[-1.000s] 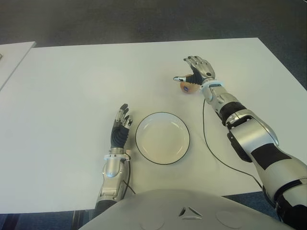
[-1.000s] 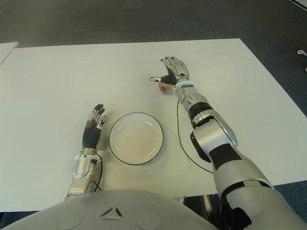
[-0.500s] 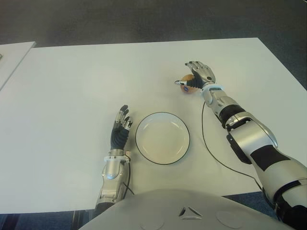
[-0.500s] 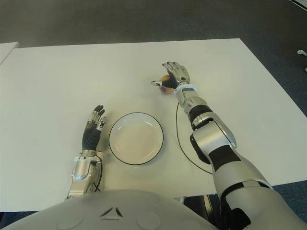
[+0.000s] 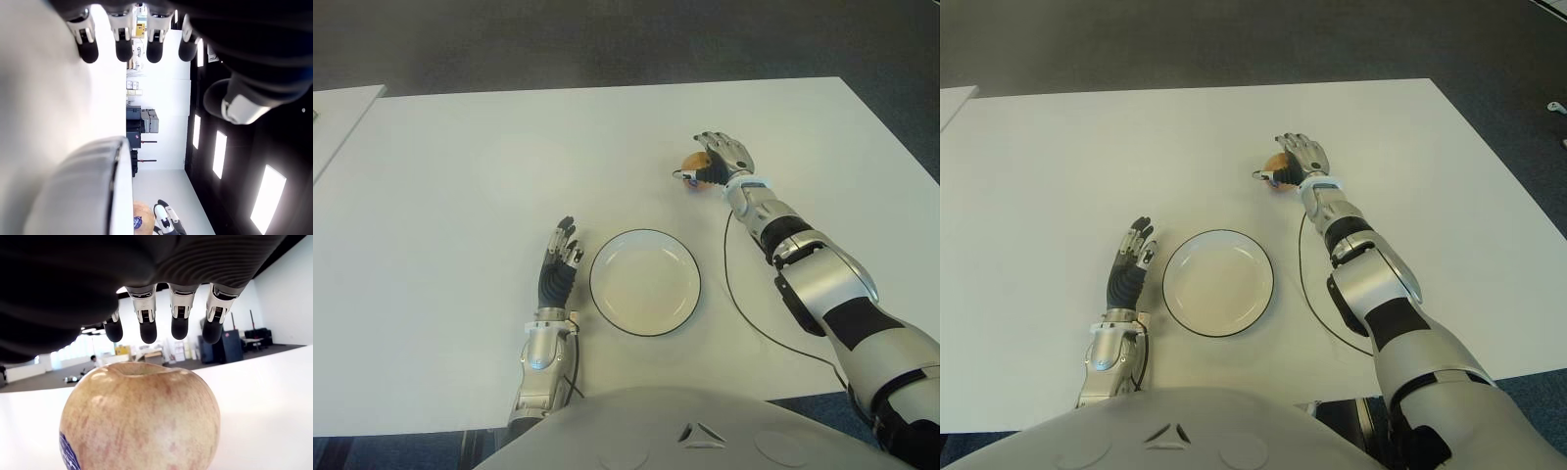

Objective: Put the apples into the plate.

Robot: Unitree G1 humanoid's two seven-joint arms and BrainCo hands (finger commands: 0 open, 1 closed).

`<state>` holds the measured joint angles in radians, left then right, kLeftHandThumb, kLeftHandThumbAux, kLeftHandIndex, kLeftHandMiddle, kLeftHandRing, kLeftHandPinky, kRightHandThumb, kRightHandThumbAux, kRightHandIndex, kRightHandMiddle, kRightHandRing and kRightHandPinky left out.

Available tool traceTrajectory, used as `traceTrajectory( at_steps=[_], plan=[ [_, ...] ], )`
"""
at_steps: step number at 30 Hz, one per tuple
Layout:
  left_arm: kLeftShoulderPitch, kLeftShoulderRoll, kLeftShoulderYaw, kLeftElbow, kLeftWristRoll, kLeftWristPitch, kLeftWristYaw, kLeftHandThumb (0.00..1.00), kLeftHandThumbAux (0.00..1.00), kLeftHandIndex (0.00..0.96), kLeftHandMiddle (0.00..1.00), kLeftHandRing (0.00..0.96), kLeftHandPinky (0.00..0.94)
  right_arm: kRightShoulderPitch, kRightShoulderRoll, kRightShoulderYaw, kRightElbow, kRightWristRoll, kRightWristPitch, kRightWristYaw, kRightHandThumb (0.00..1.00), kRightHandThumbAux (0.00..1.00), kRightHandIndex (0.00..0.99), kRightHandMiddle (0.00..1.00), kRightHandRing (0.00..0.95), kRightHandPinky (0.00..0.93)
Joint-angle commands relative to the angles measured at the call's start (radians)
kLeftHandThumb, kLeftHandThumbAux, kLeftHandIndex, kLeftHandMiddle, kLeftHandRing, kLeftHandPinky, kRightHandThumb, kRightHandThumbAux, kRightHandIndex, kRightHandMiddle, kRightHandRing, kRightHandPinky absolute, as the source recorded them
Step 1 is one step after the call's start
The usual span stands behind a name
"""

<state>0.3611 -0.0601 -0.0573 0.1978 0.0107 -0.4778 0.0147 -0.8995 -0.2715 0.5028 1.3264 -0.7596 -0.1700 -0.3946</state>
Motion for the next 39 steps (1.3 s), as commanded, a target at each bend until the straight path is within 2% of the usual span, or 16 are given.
traceTrajectory(
  at_steps=[1,28,39],
  plan=[
    [0.046,-0.002,-0.005,0.030,-0.007,0.048,-0.010,0.063,0.488,0.000,0.000,0.000,0.000,0.025,0.006,-0.002,0.015,0.017,0.020,0.016,0.288,0.275,0.000,0.000,0.000,0.000],
    [0.081,-0.020,-0.021,-0.028,-0.012,0.073,-0.007,0.064,0.500,0.000,0.000,0.000,0.000,0.055,0.018,-0.019,0.035,0.056,0.034,0.029,0.281,0.303,0.000,0.000,0.000,0.000],
    [0.111,-0.027,-0.034,-0.044,0.010,0.050,0.011,0.067,0.491,0.000,0.000,0.000,0.000,0.078,0.021,-0.033,0.044,0.072,0.038,0.023,0.280,0.322,0.000,0.000,0.000,0.000]
  ],
)
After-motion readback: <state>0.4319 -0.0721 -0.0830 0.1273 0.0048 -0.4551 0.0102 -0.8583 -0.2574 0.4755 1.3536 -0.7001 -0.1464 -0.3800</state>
